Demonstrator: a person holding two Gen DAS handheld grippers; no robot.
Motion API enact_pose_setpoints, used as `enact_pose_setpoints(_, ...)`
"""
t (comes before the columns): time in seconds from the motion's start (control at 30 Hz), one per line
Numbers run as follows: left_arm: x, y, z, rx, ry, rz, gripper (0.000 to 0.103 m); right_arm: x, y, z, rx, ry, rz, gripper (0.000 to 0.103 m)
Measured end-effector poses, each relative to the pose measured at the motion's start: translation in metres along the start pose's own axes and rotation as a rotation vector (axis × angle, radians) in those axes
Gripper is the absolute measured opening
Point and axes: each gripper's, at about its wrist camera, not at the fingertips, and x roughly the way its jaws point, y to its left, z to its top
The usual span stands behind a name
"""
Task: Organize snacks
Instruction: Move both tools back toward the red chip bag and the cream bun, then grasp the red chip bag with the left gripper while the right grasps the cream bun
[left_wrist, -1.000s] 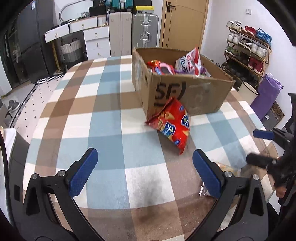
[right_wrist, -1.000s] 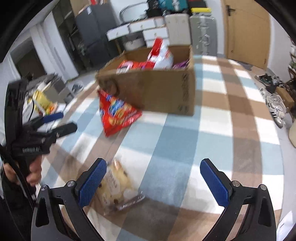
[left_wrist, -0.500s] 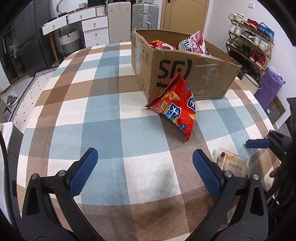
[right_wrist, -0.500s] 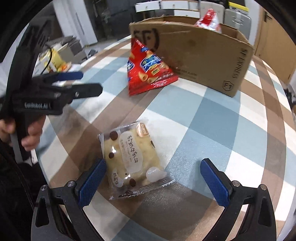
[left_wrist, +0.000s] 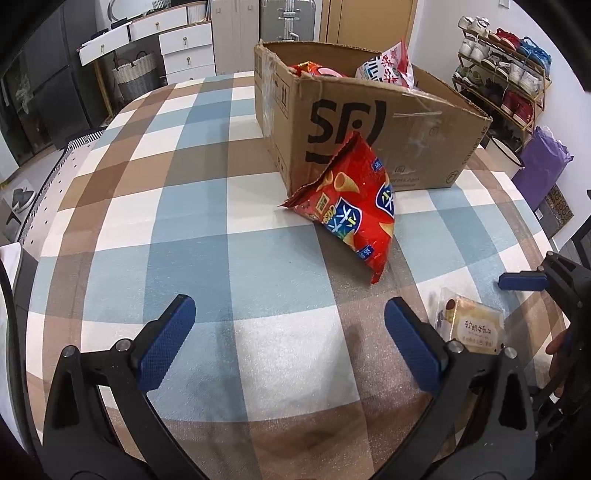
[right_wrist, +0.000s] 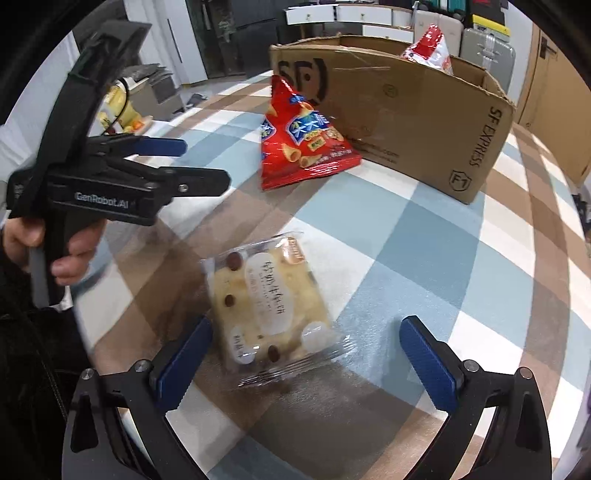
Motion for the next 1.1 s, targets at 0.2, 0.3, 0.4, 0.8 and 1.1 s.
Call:
enact_pose_setpoints(0.2,0.010,0.000,0.005,-0.001,0.016,-0.002,0.102,0.005,-0.002,0.005,-0.007,-0.006,-0.019,0.102)
enact_pose_setpoints(0.3,0.015,-0.001,0.010,-0.002,0.024,-0.003,0.102,0.009,-0.012,0.011,0.028,-0.014,-0.036,0.102)
enact_pose_setpoints(0.4,0.017,-0.003,0.013,-0.002,0.023,-0.014,0.102,0.008,-0.022,0.014,0.066,-0.021,-0.049,0.102)
enact_pose_setpoints(0.8,0.035,-0.003,0.041,-0.084,0.021,-0.092,0.102,0.005,-0.061,0.016,0.203,-0.049,-0.137,0.102)
enact_pose_setpoints(1.1,0.049,-0.004,0.060,-0.149,0.042,-0.143,0.102,0.003,-0.084,0.016,0.193,-0.044,-0.205,0.098)
